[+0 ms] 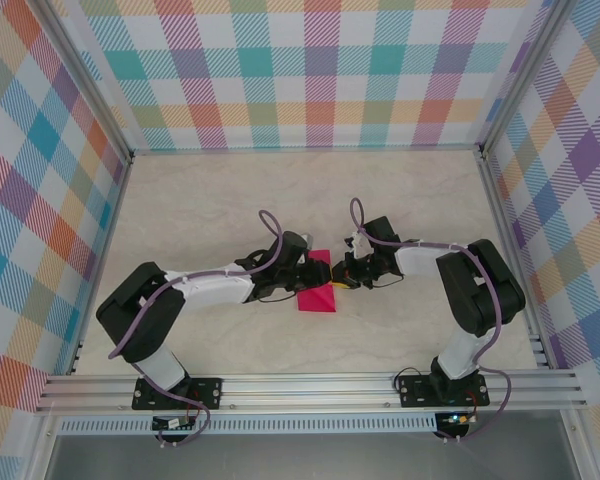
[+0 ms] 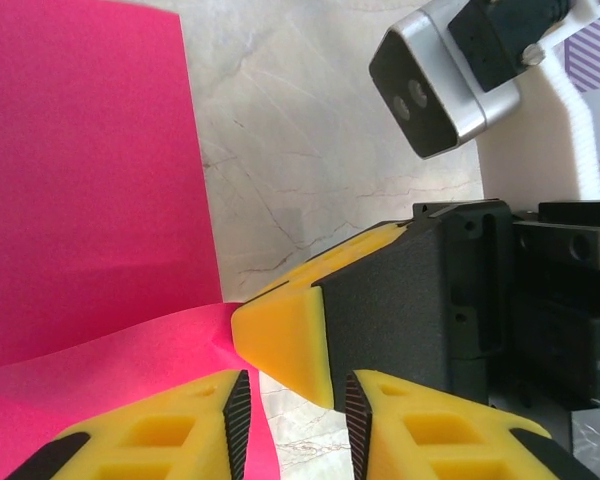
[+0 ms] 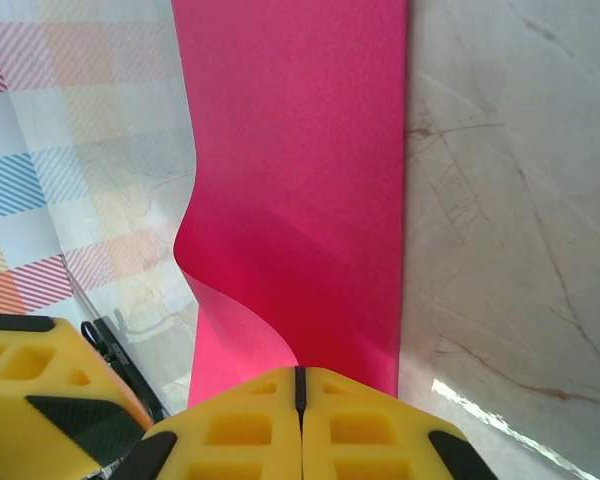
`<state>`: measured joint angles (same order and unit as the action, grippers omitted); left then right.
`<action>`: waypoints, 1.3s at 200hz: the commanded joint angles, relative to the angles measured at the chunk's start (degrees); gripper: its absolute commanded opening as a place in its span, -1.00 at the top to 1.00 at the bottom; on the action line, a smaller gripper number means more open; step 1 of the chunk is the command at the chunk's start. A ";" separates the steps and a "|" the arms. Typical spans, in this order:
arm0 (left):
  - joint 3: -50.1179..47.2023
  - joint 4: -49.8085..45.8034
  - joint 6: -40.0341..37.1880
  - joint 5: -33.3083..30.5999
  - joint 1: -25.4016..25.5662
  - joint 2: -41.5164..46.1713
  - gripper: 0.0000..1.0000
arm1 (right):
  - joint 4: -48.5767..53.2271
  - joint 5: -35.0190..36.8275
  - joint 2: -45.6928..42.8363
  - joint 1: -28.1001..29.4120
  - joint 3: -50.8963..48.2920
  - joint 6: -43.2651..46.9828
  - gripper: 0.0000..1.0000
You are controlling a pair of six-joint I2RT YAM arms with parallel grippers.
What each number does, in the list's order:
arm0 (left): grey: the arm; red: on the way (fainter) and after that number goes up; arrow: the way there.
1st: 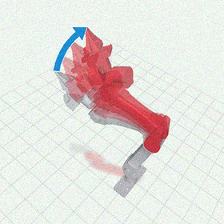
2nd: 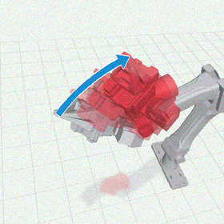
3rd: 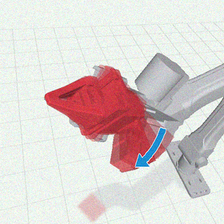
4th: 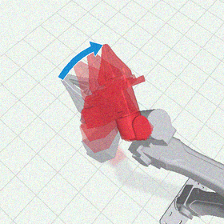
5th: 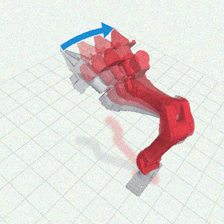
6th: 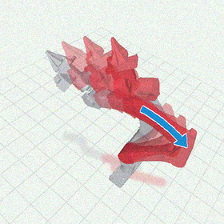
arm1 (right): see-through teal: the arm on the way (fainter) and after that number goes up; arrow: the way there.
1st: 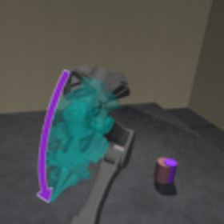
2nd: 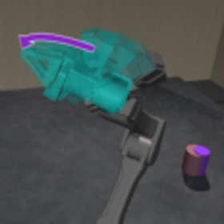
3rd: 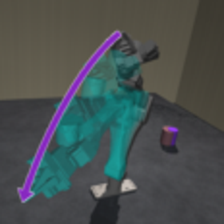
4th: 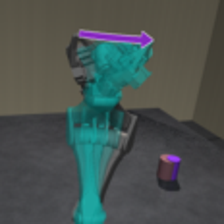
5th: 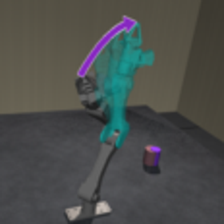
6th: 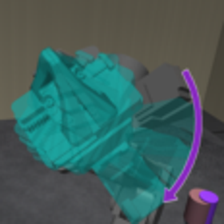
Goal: Fold a paper plane with a square sheet of paper (pick it up from the middle)
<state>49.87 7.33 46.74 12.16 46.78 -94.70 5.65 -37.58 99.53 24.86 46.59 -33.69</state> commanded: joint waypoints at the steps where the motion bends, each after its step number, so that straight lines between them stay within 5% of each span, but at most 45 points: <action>1: -0.01 1.61 0.37 2.02 -0.06 -1.91 0.37 | 1.06 -0.91 0.91 0.36 1.25 1.44 0.88; 260: 0.43 0.58 1.02 1.95 0.10 -6.82 0.47 | 2.27 1.46 4.36 0.81 3.08 1.87 0.87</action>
<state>49.87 7.68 47.16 13.98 46.78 -100.57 7.38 -36.40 103.09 25.23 48.56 -33.36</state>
